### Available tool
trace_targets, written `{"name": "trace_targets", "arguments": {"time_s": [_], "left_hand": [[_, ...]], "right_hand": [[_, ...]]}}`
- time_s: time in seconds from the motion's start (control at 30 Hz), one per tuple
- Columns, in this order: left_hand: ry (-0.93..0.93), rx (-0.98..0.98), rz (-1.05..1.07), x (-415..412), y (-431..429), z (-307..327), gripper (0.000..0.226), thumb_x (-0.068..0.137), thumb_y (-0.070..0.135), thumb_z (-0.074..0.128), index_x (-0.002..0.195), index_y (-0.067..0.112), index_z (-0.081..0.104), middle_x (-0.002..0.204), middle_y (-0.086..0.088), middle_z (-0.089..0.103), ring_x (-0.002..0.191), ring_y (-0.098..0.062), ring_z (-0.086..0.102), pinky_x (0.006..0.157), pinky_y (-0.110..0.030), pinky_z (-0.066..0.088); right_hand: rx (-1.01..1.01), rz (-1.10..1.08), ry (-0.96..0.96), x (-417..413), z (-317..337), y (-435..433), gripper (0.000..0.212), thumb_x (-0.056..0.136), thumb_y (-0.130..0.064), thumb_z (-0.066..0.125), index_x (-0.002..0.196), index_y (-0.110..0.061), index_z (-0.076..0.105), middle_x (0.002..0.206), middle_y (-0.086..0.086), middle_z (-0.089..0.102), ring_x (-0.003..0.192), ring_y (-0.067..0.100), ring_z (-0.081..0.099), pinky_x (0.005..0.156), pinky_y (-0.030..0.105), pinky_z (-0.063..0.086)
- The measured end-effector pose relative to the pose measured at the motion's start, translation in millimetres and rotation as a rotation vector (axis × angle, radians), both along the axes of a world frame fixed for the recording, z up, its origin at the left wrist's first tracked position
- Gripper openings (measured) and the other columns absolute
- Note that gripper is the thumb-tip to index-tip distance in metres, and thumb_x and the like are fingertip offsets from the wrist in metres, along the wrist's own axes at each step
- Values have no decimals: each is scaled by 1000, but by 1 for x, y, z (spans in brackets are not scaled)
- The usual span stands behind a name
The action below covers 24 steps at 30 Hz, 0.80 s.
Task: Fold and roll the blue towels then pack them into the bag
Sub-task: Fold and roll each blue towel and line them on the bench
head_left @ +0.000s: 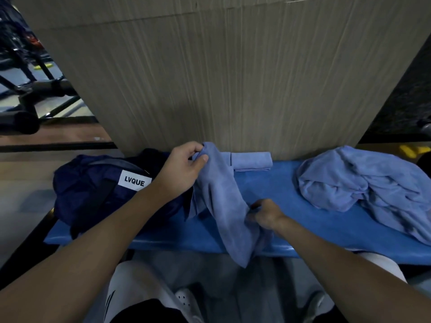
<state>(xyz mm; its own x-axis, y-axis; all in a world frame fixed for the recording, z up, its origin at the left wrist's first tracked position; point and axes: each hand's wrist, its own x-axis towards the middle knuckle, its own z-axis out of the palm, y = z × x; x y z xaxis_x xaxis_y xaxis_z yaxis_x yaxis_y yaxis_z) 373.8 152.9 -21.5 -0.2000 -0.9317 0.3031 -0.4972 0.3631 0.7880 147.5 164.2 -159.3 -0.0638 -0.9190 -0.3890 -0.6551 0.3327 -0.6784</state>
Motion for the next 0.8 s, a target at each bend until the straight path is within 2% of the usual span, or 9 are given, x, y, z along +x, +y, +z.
{"name": "trace_targets", "arguments": {"time_s": [0.13, 0.23, 0.27, 0.33, 0.4, 0.5, 0.6, 0.67, 0.8], "left_hand": [[16, 0, 2, 2, -1, -1, 7, 96, 4, 56, 92, -1, 60, 93, -24, 64, 83, -20, 60, 80, -49, 52], [37, 9, 11, 1, 0, 2, 6, 96, 5, 56, 93, 1, 61, 94, -20, 65, 86, -18, 61, 82, -45, 52], [44, 11, 10, 0, 1, 4, 7, 96, 5, 56, 93, 3, 61, 94, -19, 66, 86, -16, 61, 80, -42, 52], [54, 10, 11, -1, 3, 8, 8, 96, 6, 56, 92, 8, 62, 91, -14, 67, 83, -13, 62, 77, -34, 51], [68, 10, 13, -2, 5, 13, 9, 97, 8, 56, 90, 11, 61, 88, -15, 67, 78, -14, 62, 72, -31, 50], [80, 7, 21, -6, 9, 20, 8, 97, 10, 56, 91, 10, 61, 90, -21, 65, 74, -21, 60, 69, -36, 50], [98, -9, 19, -11, 15, 29, 8, 98, 9, 55, 91, 9, 60, 90, -15, 67, 75, -15, 62, 69, -27, 50], [102, -14, 12, -14, 18, 35, 8, 98, 8, 54, 92, 7, 60, 89, -15, 67, 74, -14, 62, 67, -24, 50], [112, -31, 29, -13, 19, 42, 8, 98, 12, 56, 94, 8, 61, 90, -24, 65, 71, -24, 61, 65, -42, 52]], "right_hand": [[-99, -5, 6, 5, 2, -2, 9, 85, -13, 61, 81, -6, 65, 82, 9, 67, 85, 26, 62, 68, 28, 49], [-255, -40, -12, 3, 8, 0, 17, 87, -8, 58, 74, -17, 65, 74, 1, 64, 75, 17, 58, 51, 12, 40], [-304, -51, -1, 1, 11, 0, 19, 88, -10, 58, 73, -20, 66, 76, -1, 66, 74, 16, 60, 53, 12, 43], [-362, -60, 23, -3, 18, 1, 20, 89, -16, 56, 74, -25, 66, 78, -4, 68, 75, 16, 62, 64, 29, 52], [-411, -62, 45, -6, 28, 3, 18, 90, -18, 53, 77, -22, 64, 74, -3, 66, 74, 20, 61, 66, 38, 53], [-471, -75, 3, -9, 43, 4, 15, 95, -20, 44, 83, -14, 50, 68, 3, 57, 66, 23, 51, 60, 37, 45], [-464, -90, -126, -14, 54, 4, 14, 99, -20, 42, 93, -7, 43, 70, 6, 52, 65, 19, 45, 58, 33, 38], [-463, -141, -222, -15, 64, 7, 7, 98, -17, 45, 93, -12, 43, 67, 6, 52, 62, 19, 46, 58, 32, 39], [-390, -330, -649, -20, 91, 14, 19, 91, 3, 43, 81, -14, 42, 60, 6, 44, 54, 17, 40, 51, 29, 33]]}}
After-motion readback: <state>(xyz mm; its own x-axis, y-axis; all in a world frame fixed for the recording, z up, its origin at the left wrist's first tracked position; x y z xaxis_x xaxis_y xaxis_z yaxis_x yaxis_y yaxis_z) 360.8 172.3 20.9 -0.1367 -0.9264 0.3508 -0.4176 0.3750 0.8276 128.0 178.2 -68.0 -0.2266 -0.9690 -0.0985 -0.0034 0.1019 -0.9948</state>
